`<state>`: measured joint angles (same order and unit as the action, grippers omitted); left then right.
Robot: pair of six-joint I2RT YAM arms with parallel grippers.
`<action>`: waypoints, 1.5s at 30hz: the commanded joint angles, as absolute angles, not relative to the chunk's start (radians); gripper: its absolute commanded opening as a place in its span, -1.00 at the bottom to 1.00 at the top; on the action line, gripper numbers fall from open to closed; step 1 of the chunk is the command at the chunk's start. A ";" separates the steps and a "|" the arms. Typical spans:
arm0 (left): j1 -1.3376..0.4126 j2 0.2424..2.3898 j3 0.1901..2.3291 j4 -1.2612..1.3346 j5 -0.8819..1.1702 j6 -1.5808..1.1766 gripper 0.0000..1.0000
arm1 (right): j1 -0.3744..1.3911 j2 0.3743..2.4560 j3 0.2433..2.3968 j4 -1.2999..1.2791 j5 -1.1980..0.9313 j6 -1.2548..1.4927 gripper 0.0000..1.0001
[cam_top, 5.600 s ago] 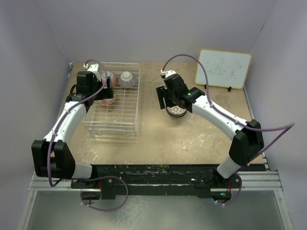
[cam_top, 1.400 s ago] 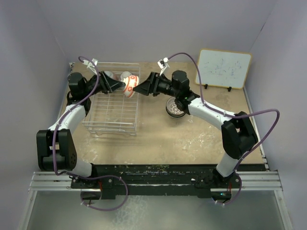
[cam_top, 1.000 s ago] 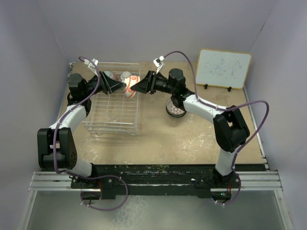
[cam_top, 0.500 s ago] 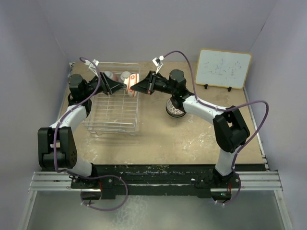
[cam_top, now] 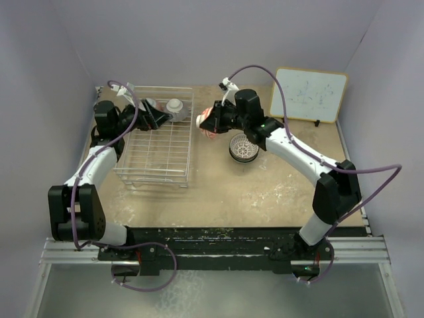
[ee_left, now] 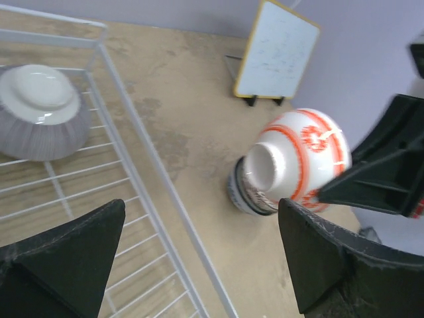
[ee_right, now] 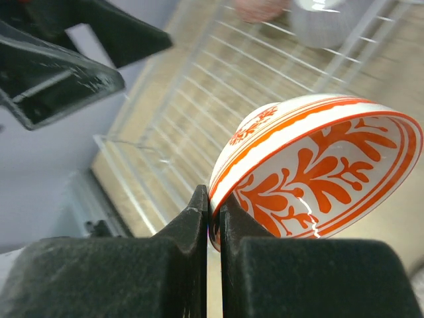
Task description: Unload the bowls from the dish rack
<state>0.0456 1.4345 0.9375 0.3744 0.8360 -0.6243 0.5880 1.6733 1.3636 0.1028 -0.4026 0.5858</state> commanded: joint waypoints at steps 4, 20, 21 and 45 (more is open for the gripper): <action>0.038 1.396 1.021 0.073 0.515 -0.385 0.97 | 0.586 1.678 1.665 -0.569 0.160 0.308 -1.00; -0.002 1.412 1.042 0.010 0.468 -0.328 0.98 | 0.609 1.798 1.743 -0.866 0.403 0.269 -1.00; -0.004 1.411 1.042 0.009 0.468 -0.327 0.97 | 0.612 1.805 1.743 -0.862 0.400 0.268 -1.00; -0.011 1.417 1.056 -0.011 0.477 -0.313 0.99 | 0.647 1.893 1.683 -0.766 0.308 0.251 -1.00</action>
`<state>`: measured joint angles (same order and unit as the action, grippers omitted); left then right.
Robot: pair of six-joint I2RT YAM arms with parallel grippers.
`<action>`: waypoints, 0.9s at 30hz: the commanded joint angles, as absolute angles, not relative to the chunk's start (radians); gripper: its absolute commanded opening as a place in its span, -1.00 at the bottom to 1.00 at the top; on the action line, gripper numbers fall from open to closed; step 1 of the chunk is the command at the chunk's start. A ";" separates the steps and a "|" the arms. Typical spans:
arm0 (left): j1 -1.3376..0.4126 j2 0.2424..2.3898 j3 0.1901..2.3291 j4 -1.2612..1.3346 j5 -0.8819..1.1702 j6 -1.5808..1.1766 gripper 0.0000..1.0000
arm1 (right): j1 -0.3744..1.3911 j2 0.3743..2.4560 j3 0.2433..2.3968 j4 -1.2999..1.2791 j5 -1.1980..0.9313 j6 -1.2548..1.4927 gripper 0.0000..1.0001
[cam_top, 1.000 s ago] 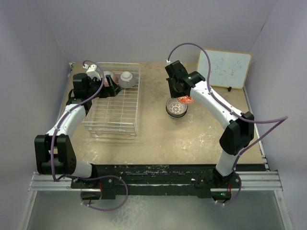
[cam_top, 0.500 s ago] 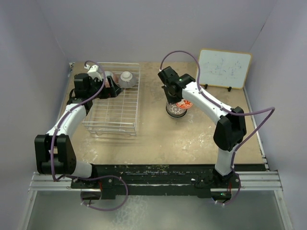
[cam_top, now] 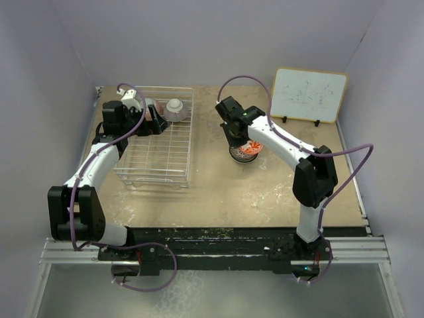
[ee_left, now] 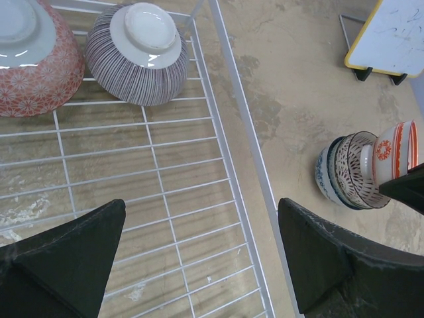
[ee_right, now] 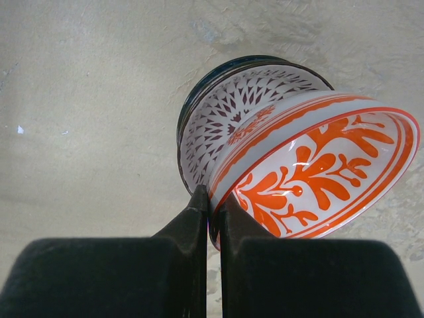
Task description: Unload the bowls from the dish rack
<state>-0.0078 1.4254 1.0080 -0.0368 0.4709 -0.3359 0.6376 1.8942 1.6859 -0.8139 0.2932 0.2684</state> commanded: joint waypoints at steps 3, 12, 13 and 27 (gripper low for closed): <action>-0.011 1.419 1.056 -0.011 0.477 -0.313 0.99 | 0.648 1.909 1.682 -0.759 0.309 0.247 -1.00; -0.010 1.424 1.059 -0.020 0.473 -0.308 0.99 | 0.652 1.957 1.696 -0.758 0.313 0.248 -0.92; -0.011 1.424 1.059 -0.020 0.473 -0.308 0.99 | 0.653 1.958 1.695 -0.758 0.314 0.248 -0.88; -0.011 1.432 1.065 -0.024 0.481 -0.308 0.99 | 0.656 1.826 1.686 -0.778 0.303 0.271 -0.06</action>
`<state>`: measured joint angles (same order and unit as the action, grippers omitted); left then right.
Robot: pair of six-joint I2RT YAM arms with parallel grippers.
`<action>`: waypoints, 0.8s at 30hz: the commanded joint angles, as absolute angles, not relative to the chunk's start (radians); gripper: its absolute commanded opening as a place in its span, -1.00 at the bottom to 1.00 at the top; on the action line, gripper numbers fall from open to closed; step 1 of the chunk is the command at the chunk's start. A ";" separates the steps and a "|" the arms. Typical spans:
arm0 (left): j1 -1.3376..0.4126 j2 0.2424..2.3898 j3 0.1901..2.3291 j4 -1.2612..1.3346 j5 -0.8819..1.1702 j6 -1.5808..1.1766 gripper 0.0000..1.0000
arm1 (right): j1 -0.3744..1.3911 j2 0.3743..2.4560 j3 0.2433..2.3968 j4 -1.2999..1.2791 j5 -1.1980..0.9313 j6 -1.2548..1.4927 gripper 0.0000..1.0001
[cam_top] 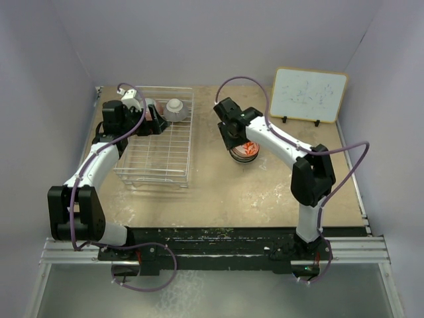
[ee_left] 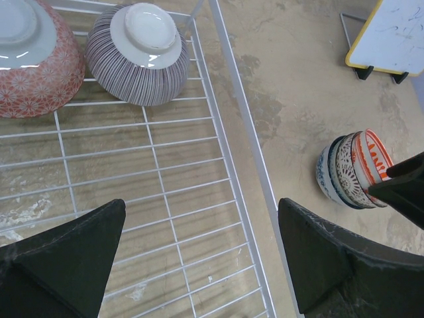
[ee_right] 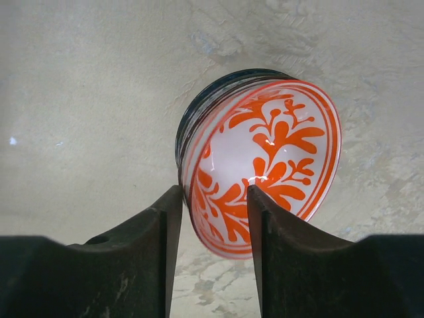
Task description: Unload the bowls from the dish rack
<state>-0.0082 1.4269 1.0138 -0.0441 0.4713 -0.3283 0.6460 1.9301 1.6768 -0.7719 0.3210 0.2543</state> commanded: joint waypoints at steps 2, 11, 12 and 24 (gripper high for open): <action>-0.011 1.433 1.066 -0.026 0.482 -0.308 0.99 | 0.656 1.806 1.689 -0.775 0.297 0.273 -0.05; -0.011 1.433 1.064 -0.026 0.473 -0.307 0.99 | 0.656 1.767 1.654 -0.736 0.303 0.307 -0.24; -0.011 1.436 1.064 -0.024 0.461 -0.304 0.99 | 0.656 1.760 1.645 -0.722 0.296 0.310 -0.27; -0.073 1.635 1.247 0.006 0.150 -0.313 0.98 | 0.656 1.513 1.391 -0.434 0.238 0.308 0.06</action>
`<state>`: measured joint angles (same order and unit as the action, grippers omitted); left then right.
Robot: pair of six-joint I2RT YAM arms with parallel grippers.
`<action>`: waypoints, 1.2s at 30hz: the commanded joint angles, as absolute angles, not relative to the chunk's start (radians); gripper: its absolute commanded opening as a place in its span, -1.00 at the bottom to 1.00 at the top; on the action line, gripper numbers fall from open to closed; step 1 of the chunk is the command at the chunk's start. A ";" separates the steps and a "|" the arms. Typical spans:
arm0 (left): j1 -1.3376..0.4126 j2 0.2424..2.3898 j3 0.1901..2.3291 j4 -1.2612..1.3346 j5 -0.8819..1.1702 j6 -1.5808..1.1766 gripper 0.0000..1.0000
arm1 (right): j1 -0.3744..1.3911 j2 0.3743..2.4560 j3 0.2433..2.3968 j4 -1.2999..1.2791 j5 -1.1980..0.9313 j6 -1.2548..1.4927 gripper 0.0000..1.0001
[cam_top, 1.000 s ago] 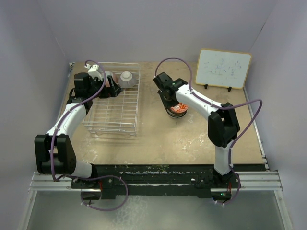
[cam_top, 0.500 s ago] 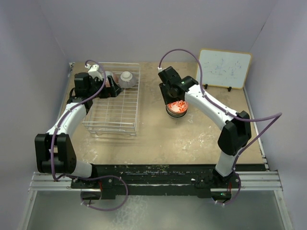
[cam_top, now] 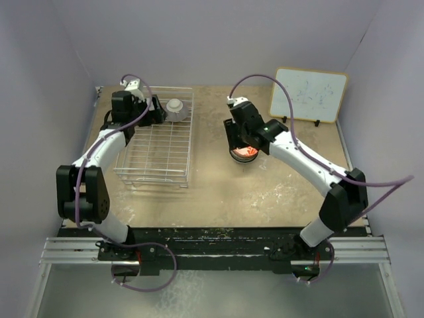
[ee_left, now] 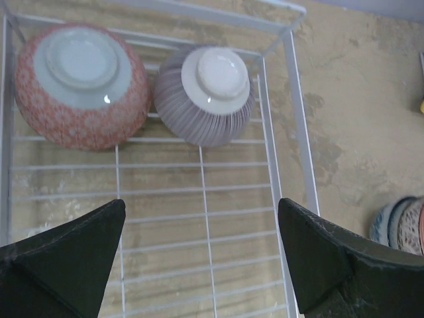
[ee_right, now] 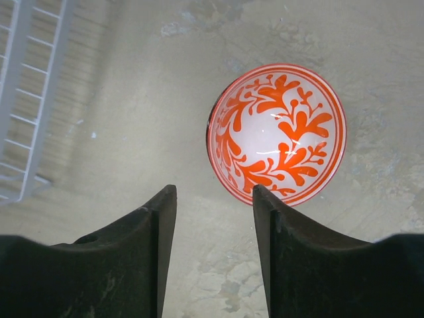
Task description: Unload the bowls from the dish rack
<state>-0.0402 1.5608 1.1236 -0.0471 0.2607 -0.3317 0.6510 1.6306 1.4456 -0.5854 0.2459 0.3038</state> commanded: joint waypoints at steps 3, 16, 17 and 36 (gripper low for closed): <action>-0.111 1.730 1.340 0.000 0.112 -0.263 0.98 | 0.658 1.391 1.282 -0.301 0.254 0.268 0.15; -0.174 1.976 1.469 0.181 0.101 -0.148 0.98 | 0.657 1.165 1.101 -0.162 0.283 0.230 0.59; -0.181 1.990 1.485 0.175 0.090 -0.136 0.98 | 0.658 1.169 1.099 -0.164 0.286 0.229 0.58; -0.210 2.111 1.588 0.081 0.007 -0.060 0.01 | 0.657 1.200 1.078 -0.171 0.351 0.202 0.50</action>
<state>-0.2111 2.1075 1.5635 0.1043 0.0284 -0.0803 0.6544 1.1927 1.0756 -0.2047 0.3126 0.2161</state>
